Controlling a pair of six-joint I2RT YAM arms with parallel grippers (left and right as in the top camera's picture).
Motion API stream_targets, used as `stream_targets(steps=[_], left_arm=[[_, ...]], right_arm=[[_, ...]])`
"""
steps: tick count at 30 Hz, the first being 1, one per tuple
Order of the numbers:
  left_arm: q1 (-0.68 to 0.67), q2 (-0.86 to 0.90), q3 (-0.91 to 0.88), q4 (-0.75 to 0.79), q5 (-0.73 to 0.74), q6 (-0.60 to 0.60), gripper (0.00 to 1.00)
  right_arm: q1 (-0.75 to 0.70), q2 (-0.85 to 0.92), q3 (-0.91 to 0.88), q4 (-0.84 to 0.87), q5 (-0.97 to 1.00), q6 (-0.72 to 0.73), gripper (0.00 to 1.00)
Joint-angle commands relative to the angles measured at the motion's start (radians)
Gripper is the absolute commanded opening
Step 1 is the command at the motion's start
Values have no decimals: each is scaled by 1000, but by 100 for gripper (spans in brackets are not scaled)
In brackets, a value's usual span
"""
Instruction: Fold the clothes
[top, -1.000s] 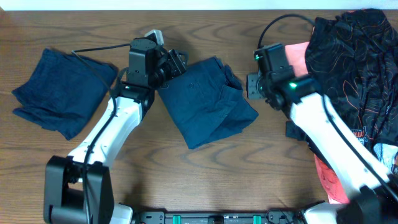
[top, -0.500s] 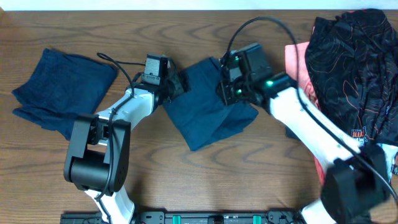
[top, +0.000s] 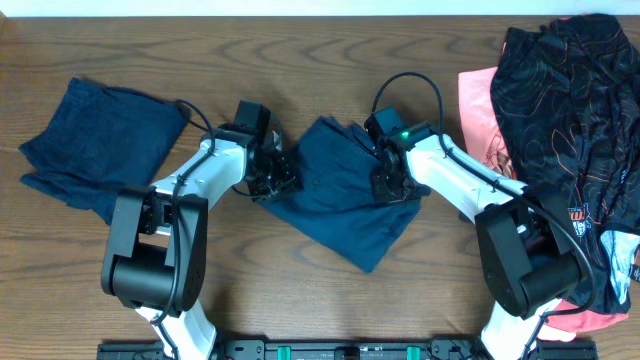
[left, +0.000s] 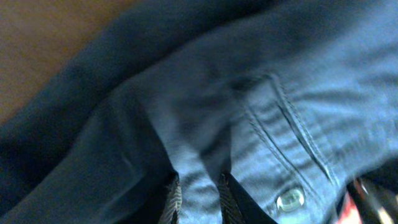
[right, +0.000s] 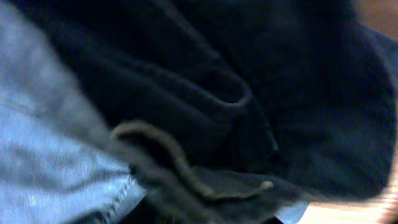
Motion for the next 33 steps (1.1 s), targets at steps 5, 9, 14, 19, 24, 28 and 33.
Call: stream_targets(steps=[5, 9, 14, 19, 24, 28, 33], left_arm=[[-9, -183, -11, 50, 10, 93, 57], [-9, -224, -12, 119, -148, 139, 87], [-9, -183, -12, 164, -189, 291, 98], [-9, -92, -12, 226, -188, 320, 98], [-13, -7, -12, 290, -123, 320, 98], [-27, 48, -12, 300, -18, 320, 98], [-76, 111, -13, 312, 40, 320, 83]], right_arm=[[-44, 8, -13, 121, 180, -32, 32], [-48, 8, -7, 163, 154, -72, 37], [-48, -6, 5, 151, 120, -71, 54], [-47, -19, 5, 140, 113, -71, 55], [-47, -19, 5, 121, 113, -71, 55], [-48, -19, 5, 117, 113, -71, 56], [-48, -19, 5, 107, 114, -71, 56]])
